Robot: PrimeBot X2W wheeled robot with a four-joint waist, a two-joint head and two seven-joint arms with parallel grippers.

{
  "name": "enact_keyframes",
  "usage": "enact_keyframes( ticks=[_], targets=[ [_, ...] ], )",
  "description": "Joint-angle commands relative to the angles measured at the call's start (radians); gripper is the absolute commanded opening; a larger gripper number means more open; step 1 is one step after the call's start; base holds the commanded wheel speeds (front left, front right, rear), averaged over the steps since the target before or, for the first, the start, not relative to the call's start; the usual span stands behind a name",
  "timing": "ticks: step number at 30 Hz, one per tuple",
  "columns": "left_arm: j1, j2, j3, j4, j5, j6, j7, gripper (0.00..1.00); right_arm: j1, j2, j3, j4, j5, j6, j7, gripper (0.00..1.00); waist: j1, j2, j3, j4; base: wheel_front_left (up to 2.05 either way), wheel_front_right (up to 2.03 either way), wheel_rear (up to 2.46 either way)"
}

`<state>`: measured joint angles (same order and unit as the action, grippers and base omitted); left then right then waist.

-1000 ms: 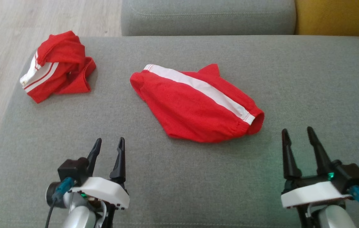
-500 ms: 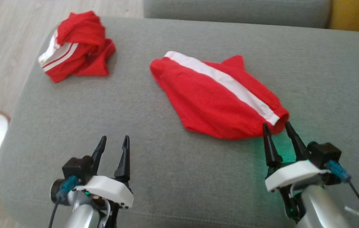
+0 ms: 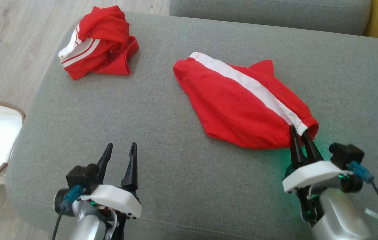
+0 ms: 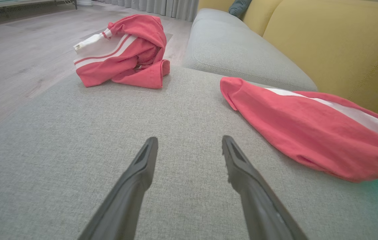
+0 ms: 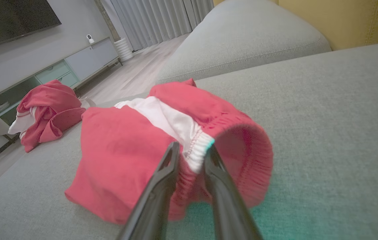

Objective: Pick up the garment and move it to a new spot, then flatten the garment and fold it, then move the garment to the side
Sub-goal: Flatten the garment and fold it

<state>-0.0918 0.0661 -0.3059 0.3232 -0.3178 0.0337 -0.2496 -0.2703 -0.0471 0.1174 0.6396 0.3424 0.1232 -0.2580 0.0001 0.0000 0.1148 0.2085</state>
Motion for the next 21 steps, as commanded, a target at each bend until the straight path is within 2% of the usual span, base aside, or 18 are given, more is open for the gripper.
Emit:
enact_keyframes(
  ticks=[1,3,4,13,21],
  targets=[
    [-0.032,0.001,0.044,-0.028,0.012,-0.006,-0.012,1.00,-0.061,-0.003,0.021,-0.026,0.002,0.008,-0.004,0.28,-0.0001,0.0000,-0.003,-0.002,0.00,0.00,0.00],
    [-0.029,0.001,0.047,-0.027,0.014,-0.007,-0.012,1.00,-0.068,-0.003,0.017,-0.033,0.000,0.008,-0.004,0.14,-0.0001,0.0000,-0.006,-0.006,0.00,0.00,0.00],
    [-0.027,0.000,0.049,-0.026,0.016,-0.007,-0.012,1.00,-0.069,-0.003,0.018,-0.039,0.001,0.008,-0.004,0.00,-0.0001,0.0000,-0.009,-0.009,0.00,0.00,0.00],
    [-0.010,-0.001,0.062,-0.025,0.022,-0.014,-0.012,1.00,-0.014,-0.003,0.082,-0.107,0.006,0.008,-0.004,0.00,-0.0001,0.0000,-0.036,-0.060,0.00,0.00,0.00],
    [-0.001,-0.005,0.068,-0.036,0.024,-0.016,-0.012,1.00,0.065,-0.005,0.100,-0.171,-0.081,0.008,0.052,0.00,-0.0001,0.0000,-0.051,-0.126,0.00,0.00,0.00]
  ],
)
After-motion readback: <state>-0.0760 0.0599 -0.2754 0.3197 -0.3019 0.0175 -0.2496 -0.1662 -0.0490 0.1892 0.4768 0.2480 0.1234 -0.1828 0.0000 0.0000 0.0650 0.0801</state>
